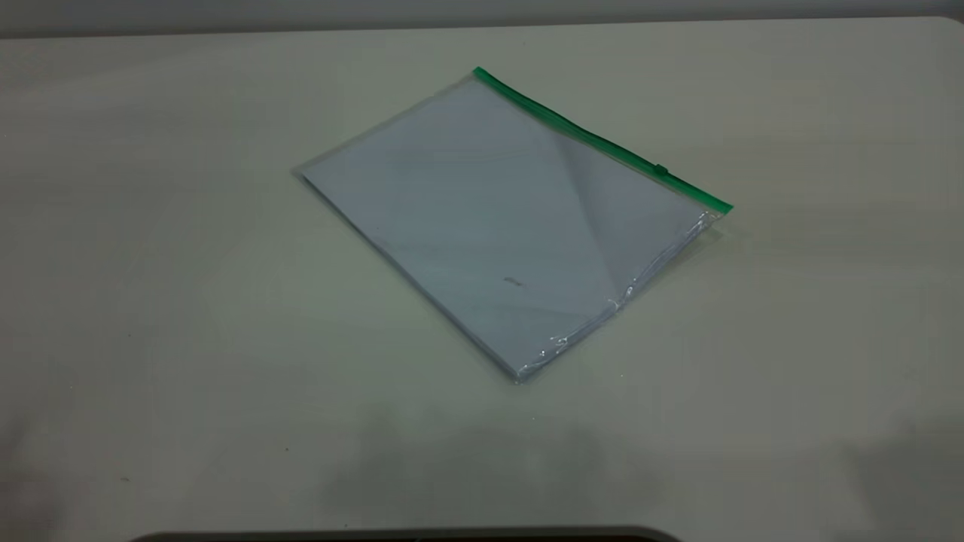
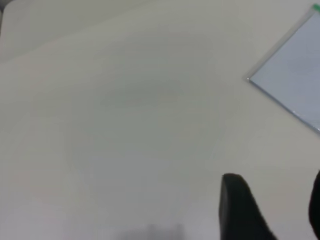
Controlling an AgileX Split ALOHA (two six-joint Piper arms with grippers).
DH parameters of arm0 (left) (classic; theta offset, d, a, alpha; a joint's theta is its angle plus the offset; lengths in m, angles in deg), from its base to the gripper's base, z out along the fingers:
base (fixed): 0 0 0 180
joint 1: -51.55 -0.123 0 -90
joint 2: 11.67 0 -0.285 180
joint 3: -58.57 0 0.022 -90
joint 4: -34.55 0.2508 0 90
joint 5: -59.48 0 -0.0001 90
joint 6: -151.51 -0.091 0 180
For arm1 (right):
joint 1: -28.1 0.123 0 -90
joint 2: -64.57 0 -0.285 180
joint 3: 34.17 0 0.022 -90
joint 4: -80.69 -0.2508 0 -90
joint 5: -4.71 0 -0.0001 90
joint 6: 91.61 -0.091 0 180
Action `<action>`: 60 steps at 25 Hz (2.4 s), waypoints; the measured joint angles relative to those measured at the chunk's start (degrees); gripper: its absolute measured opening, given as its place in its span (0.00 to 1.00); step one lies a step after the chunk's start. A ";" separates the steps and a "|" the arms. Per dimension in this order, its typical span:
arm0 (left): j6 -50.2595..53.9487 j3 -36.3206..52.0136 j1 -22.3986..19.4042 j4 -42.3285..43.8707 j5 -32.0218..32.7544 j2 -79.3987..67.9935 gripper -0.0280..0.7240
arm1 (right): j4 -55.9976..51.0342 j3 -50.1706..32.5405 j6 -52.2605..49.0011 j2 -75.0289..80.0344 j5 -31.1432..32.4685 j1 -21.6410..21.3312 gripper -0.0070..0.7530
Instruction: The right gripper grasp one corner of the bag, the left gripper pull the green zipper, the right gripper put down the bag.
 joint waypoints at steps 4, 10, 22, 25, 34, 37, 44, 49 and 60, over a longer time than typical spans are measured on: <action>-1.31 -2.33 0.00 -0.23 -6.34 -11.73 0.69 | -20.33 0.08 19.55 16.09 -6.25 0.00 0.67; -1.56 -5.75 0.00 -0.23 -12.37 -23.31 0.70 | -53.25 5.02 49.93 39.08 -9.63 0.00 0.67; -3.07 -10.37 0.00 -2.76 -13.62 -32.00 0.70 | -65.74 24.70 62.90 71.78 -2.75 -3.83 0.67; -3.77 -10.43 0.00 -3.02 -13.62 -32.00 0.70 | -60.70 29.77 59.86 77.42 0.39 -7.48 0.66; -4.09 -10.65 0.00 -3.07 -13.75 -32.00 0.70 | -51.87 38.51 55.25 89.55 5.21 -9.57 0.64; -4.11 -10.65 0.00 -3.07 -13.75 -32.00 0.70 | -51.88 40.49 55.20 91.93 5.76 -9.40 0.64; -4.16 -10.65 0.00 -3.19 -13.75 -32.00 0.70 | -54.36 41.50 55.79 94.23 7.21 -5.01 0.64; -4.18 -10.65 0.00 -3.19 -13.75 -32.00 0.70 | -59.67 41.57 57.76 94.27 7.90 -0.17 0.62; -4.26 -10.65 0.00 -3.19 -13.75 -32.00 0.70 | -54.55 41.57 57.57 94.21 16.12 -0.81 0.05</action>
